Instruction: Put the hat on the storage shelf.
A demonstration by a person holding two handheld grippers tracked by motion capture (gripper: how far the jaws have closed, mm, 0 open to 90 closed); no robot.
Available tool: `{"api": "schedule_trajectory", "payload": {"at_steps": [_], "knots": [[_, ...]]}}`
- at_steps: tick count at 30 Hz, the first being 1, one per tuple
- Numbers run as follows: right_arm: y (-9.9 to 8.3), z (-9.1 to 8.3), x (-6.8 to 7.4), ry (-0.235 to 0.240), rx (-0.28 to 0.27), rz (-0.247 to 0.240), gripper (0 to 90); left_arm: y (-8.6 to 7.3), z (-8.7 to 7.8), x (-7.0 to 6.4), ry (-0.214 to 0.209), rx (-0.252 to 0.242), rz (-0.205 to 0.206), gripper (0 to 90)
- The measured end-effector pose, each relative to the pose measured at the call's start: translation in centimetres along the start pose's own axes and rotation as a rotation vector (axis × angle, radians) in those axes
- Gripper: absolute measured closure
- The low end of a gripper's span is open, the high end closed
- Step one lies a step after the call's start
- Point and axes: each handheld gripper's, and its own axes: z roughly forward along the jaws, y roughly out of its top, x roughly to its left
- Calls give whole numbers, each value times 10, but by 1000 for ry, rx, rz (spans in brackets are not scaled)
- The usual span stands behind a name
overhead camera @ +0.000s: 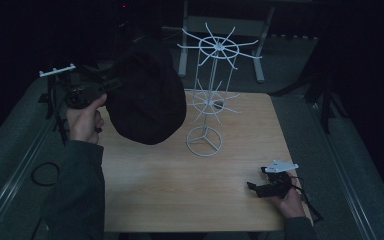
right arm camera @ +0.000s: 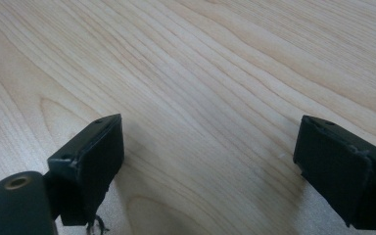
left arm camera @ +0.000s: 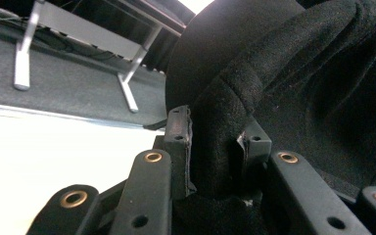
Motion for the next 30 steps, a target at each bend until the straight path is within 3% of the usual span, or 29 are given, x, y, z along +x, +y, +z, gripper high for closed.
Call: {"api": "schedule_trajectory", "payload": {"at_steps": [4, 17, 30], "knots": [[0, 0, 0, 0, 0, 0, 113, 1, 1, -1, -7, -4, -6, 734], [0, 0, 0, 0, 0, 1, 113, 5, 7, 3, -51, -43, -102, 733], [0, 0, 0, -2, -1, 2, 113, 14, 13, -2, -44, -56, -100, 731]]}}
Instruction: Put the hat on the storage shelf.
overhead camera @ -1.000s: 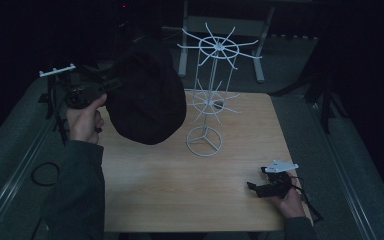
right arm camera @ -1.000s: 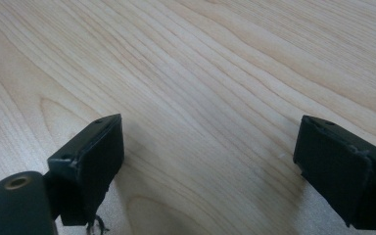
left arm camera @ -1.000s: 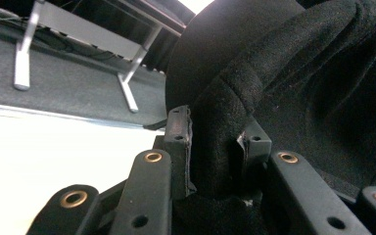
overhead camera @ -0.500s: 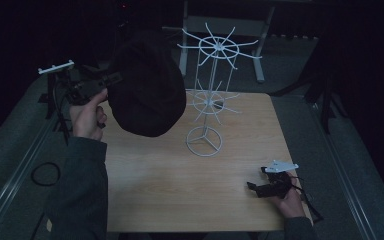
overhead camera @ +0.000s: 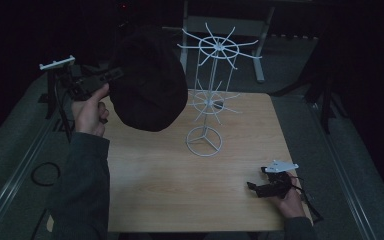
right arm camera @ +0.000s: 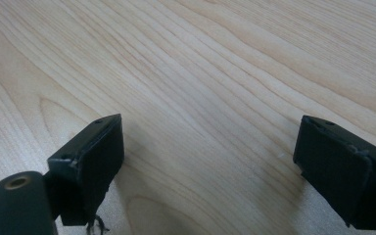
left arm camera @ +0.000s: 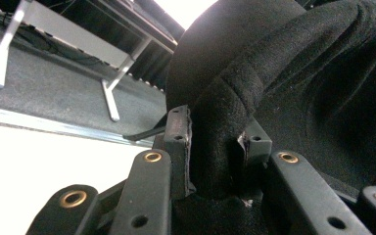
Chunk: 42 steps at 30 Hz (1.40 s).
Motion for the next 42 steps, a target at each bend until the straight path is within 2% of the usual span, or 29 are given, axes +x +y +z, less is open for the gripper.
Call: {"api": "schedule_trajectory", "payload": {"at_steps": [12, 22, 34, 42], "knots": [[0, 0, 0, 1, -1, 0, 113, 4, 6, 2, -24, -29, -58, 730], [0, 0, 0, 0, 0, 0, 113, 11, 10, -7, -27, -38, -46, 728], [0, 0, 0, 0, 2, 2, 113, 20, 24, -22, -65, -86, -83, 728], [0, 0, 0, 0, 2, 1, 113, 26, 37, -30, -50, -86, -97, 727]]}}
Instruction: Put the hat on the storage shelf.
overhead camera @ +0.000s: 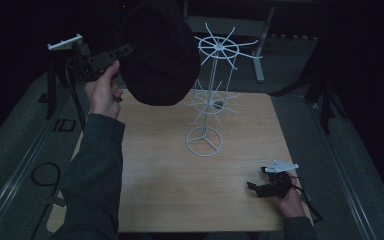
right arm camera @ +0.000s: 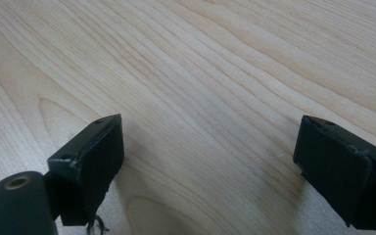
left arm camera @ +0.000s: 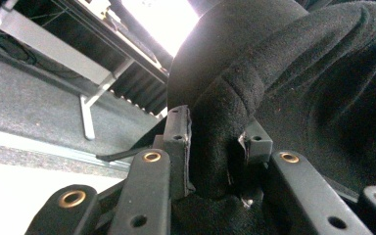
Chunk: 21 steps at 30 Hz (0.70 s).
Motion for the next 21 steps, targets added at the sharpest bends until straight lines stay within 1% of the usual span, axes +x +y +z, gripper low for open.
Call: {"api": "schedule_trajectory", "payload": {"at_steps": [5, 7, 9, 11, 12, 15, 17, 18, 19, 21], "knots": [[0, 0, 0, -1, -1, -1, 113, -3, 9, 0, -3, -8, -44, 727], [0, 0, 0, -1, -1, -1, 113, -5, 13, 0, 2, -9, -58, 727], [0, 0, 0, -1, -1, -1, 113, -7, 17, 0, 7, -9, -59, 727], [0, 0, 0, -1, -1, -1, 113, -7, 17, 0, 7, -9, -59, 726], [0, 0, 0, -1, -1, -1, 113, -11, 23, -1, 19, -11, -63, 726], [0, 0, 0, -1, -1, -1, 113, -15, 27, -2, 22, -8, -62, 725], [0, 0, 0, 0, 0, 0, 113, -20, 33, -1, 32, -2, -70, 724], [0, 0, 0, 0, -1, 0, 113, -21, 35, -1, 41, 3, -66, 724], [0, 0, 0, 0, -1, 1, 113, -23, 37, 0, 56, 11, -49, 723], [0, 0, 0, 0, -1, 0, 113, -26, 39, 0, 105, 35, -2, 719]]}}
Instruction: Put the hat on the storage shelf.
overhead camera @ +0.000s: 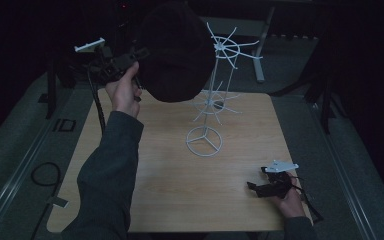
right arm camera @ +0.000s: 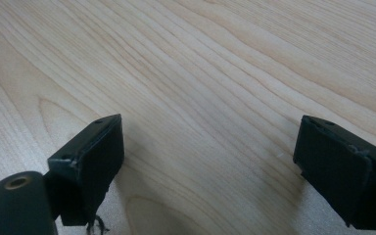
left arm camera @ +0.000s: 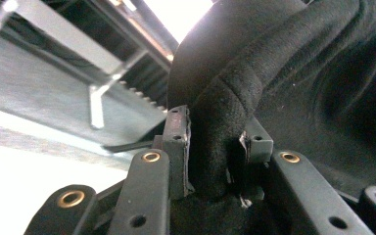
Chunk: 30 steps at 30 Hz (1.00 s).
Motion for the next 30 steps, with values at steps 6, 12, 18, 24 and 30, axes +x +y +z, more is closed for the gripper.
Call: {"api": "schedule_trajectory", "payload": {"at_steps": [6, 12, 18, 24, 30], "knots": [[0, 0, 0, 0, -1, 0, 113, -5, 4, 0, 94, 49, 90, 701], [0, 0, 0, 0, -1, 1, 113, -6, 6, 1, 131, 91, 138, 669], [0, 0, 0, 0, -1, 1, 113, -5, 3, 1, 121, 82, 139, 588], [0, 0, 0, 0, -1, 1, 113, -3, 0, 3, 133, 78, 139, 521], [0, 0, 0, -2, 0, 0, 113, -2, -2, 3, 139, 74, 147, 509]]}}
